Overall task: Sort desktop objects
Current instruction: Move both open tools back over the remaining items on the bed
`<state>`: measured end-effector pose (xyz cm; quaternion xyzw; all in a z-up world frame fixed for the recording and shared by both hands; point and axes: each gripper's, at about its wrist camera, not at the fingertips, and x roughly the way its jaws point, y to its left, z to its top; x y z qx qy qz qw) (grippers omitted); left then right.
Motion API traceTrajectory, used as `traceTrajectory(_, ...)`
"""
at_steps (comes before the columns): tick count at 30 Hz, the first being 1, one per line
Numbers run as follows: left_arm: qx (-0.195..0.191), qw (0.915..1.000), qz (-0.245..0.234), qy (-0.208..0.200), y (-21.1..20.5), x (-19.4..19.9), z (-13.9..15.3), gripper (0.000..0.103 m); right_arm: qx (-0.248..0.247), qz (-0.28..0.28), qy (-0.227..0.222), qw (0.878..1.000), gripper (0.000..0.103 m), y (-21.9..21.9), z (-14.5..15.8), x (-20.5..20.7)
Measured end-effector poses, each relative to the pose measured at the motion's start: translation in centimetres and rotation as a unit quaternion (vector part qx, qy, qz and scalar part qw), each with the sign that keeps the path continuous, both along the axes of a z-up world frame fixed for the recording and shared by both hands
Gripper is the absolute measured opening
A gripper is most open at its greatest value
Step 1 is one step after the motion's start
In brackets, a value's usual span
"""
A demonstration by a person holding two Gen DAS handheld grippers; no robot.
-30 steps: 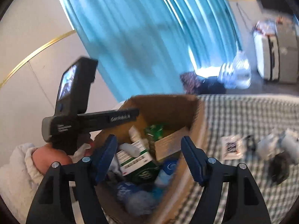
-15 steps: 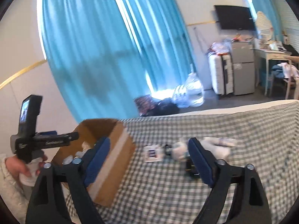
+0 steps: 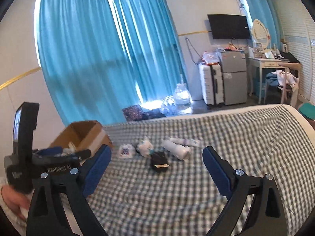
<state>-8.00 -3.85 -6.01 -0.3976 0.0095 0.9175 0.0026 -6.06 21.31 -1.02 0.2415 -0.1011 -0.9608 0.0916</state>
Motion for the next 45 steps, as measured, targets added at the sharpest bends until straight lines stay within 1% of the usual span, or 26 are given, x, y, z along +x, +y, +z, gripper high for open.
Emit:
traceTrajectory(3, -0.005, 0.9998, -0.005, -0.016, 2.2, 0.4, -2.3, 0.103, 0.006, -0.017, -0.012, 1.000, 0.095, 1.4, -1.1, 0.0)
traceTrajectory(5, -0.007, 0.9993, -0.019, -0.033, 3.8, 0.3, -3.7, 0.103, 0.004, -0.034, -0.017, 0.999, 0.095, 2.6, -1.7, 0.2)
traceTrajectory(6, -0.011, 0.9989, -0.026, -0.037, 4.6, 0.3, -4.2, 0.103, 0.004, -0.053, -0.018, 0.998, 0.095, 3.4, -2.1, 0.1)
traceTrajectory(8, -0.013, 0.9983, -0.041, -0.040, 6.0, -0.2, -4.7, 0.103, 0.003, -0.073, -0.022, 0.997, 0.095, 4.3, -2.7, -0.3)
traceTrajectory(10, -0.022, 0.9980, -0.046, -0.038, 6.9, -0.5, -5.2, 0.103, -0.002, -0.081, -0.028, 0.996, 0.095, 5.3, -3.3, -0.6)
traceTrajectory(13, -0.031, 0.9975, -0.046, -0.043, 8.2, -2.1, -6.2, 0.103, -0.009, -0.091, -0.043, 0.995, 0.095, 6.4, -4.7, -1.5)
traceTrajectory(18, -0.021, 0.9976, -0.030, -0.059, 9.2, -5.4, -8.4, 0.103, 0.001, -0.093, -0.063, 0.994, 0.095, 7.3, -7.1, -3.6)
traceTrajectory(22, -0.012, 0.9971, -0.007, -0.075, 9.5, -8.4, -10.8, 0.103, 0.000, -0.078, -0.078, 0.994, 0.095, 7.4, -8.6, -6.2)
traceTrajectory(25, -0.022, 0.9966, 0.011, -0.079, 9.6, -10.4, -12.4, 0.103, -0.010, -0.052, -0.081, 0.995, 0.095, 7.7, -9.4, -8.5)
traceTrajectory(28, -0.023, 0.9959, 0.017, -0.086, 9.5, -12.1, -13.9, 0.103, 0.005, -0.026, -0.080, 0.996, 0.095, 7.2, -10.4, -10.8)
traceTrajectory(30, -0.023, 0.9954, 0.023, -0.090, 9.3, -13.2, -14.9, 0.103, 0.013, 0.000, -0.083, 0.996, 0.095, 6.5, -11.3, -13.1)
traceTrajectory(31, -0.013, 0.9959, 0.021, -0.087, 9.1, -13.7, -15.4, 0.103, 0.015, 0.008, -0.085, 0.996, 0.095, 6.2, -11.6, -13.9)
traceTrajectory(34, -0.009, 0.9961, 0.025, -0.084, 8.9, -14.7, -16.3, 0.103, 0.032, 0.040, -0.089, 0.995, 0.095, 4.5, -13.0, -16.7)
traceTrajectory(36, -0.009, 0.9964, 0.023, -0.081, 8.8, -15.5, -16.9, 0.103, 0.035, 0.053, -0.097, 0.993, 0.095, 3.6, -13.9, -18.2)
traceTrajectory(38, -0.024, 0.9957, 0.034, -0.083, 8.3, -16.3, -17.5, 0.103, 0.031, 0.062, -0.110, 0.991, 0.095, 2.8, -15.0, -19.7)
traceTrajectory(39, -0.024, 0.9954, 0.037, -0.085, 8.1, -16.6, -17.8, 0.103, 0.032, 0.068, -0.112, 0.991, 0.095, 2.5, -15.4, -20.2)
traceTrajectory(40, -0.009, 0.9956, 0.036, -0.086, 7.5, -16.8, -18.0, 0.103, 0.037, 0.070, -0.113, 0.990, 0.095, 2.1, -15.8, -20.6)
traceTrajectory(42, 0.007, 0.9960, 0.035, -0.082, 6.9, -16.8, -18.1, 0.101, 0.047, 0.078, -0.115, 0.989, 0.095, 1.4, -16.3, -21.3)
traceTrajectory(43, 0.011, 0.9964, 0.027, -0.079, 6.8, -16.6, -18.0, 0.097, 0.049, 0.079, -0.114, 0.989, 0.095, 1.2, -16.4, -21.6)
traceTrajectory(45, 0.008, 0.9969, 0.011, -0.078, 6.7, -16.4, -18.0, 0.094, 0.055, 0.081, -0.113, 0.989, 0.095, 0.7, -16.5, -22.2)
